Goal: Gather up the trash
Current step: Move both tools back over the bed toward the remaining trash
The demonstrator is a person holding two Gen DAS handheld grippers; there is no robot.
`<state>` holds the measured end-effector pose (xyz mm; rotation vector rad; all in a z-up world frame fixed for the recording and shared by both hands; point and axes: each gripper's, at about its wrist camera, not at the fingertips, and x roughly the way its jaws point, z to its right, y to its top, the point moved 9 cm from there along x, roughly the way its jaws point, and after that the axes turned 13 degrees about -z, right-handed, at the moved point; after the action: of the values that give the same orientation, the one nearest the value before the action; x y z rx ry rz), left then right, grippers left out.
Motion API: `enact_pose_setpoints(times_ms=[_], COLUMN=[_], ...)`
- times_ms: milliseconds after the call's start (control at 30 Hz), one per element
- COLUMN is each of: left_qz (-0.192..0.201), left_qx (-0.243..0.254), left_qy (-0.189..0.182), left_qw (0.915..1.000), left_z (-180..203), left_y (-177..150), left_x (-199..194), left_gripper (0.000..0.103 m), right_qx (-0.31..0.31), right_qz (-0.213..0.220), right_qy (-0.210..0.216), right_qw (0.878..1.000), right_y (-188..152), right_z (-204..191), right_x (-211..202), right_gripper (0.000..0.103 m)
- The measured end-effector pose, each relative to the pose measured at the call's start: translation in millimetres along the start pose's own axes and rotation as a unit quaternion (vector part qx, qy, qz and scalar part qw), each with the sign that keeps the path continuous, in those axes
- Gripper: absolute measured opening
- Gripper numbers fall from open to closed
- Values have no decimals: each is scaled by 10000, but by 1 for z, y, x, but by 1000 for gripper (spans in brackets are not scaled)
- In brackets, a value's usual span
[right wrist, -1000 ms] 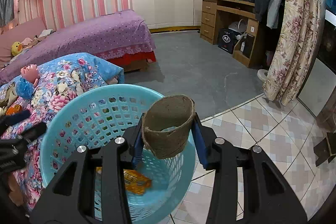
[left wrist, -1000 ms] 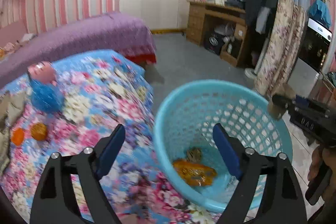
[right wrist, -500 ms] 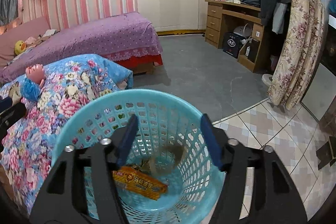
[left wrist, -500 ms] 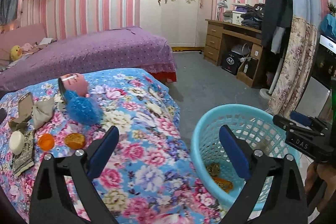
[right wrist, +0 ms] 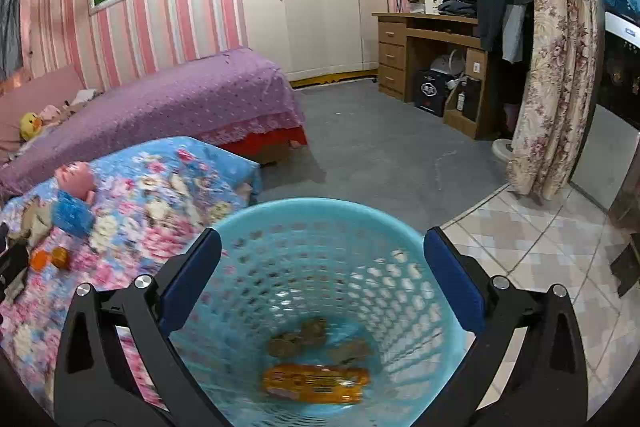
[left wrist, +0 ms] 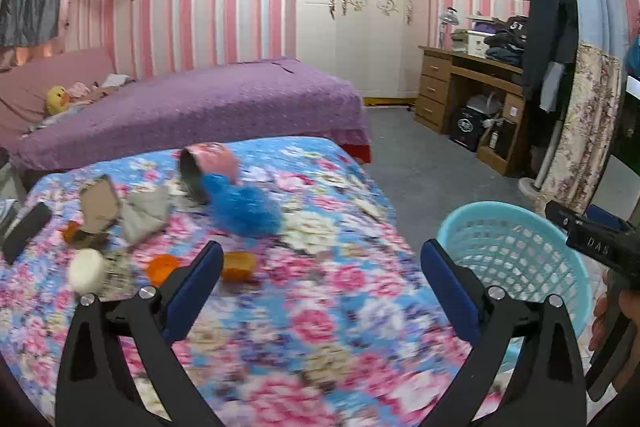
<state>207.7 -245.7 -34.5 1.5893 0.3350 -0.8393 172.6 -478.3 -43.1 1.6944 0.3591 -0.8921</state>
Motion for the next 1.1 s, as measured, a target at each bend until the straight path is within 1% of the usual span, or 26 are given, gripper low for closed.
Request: enact_pose_setpoints(times_ms=[233, 367, 467, 633, 767, 833, 933, 1100], left_qz=[-12, -14, -102, -297, -386, -413, -497, -549], left_qx=[-280, -323, -396, -709, -772, -856, -1003, -1108], left_qy=[299, 587, 792, 882, 1105, 1084, 1030, 1079], left_qw=[9992, 9978, 9960, 9931, 9901, 9896, 9884, 9864], left_z=[-67, -108, -141, -185, -217, -226, -240, -258], left_y=[-5, -16, -30, -50, -63, -65, -70, -74], left_x=[-18, -26, -24, -15, -12, -11, -8, -6], left_gripper=[99, 99, 99, 99, 99, 99, 99, 99], right_qx=[-306, -644, -739, -1139, -1397, -1507, -1502, -1603], right_qz=[-11, -39, -153, -236, -351, -376, -407, -433], right_qy=[175, 324, 484, 525, 572, 555, 612, 666], right_qw=[9994, 9974, 9960, 9918, 9879, 9863, 9859, 9839], right_y=[0, -5, -11, -24, -38, -41, -44, -49], right_z=[-69, -118, -147, -191, -215, -225, -235, -252], right_x=[-2, -1, 3, 9, 16, 21, 25, 30], right_gripper=[99, 99, 99, 99, 99, 99, 99, 99])
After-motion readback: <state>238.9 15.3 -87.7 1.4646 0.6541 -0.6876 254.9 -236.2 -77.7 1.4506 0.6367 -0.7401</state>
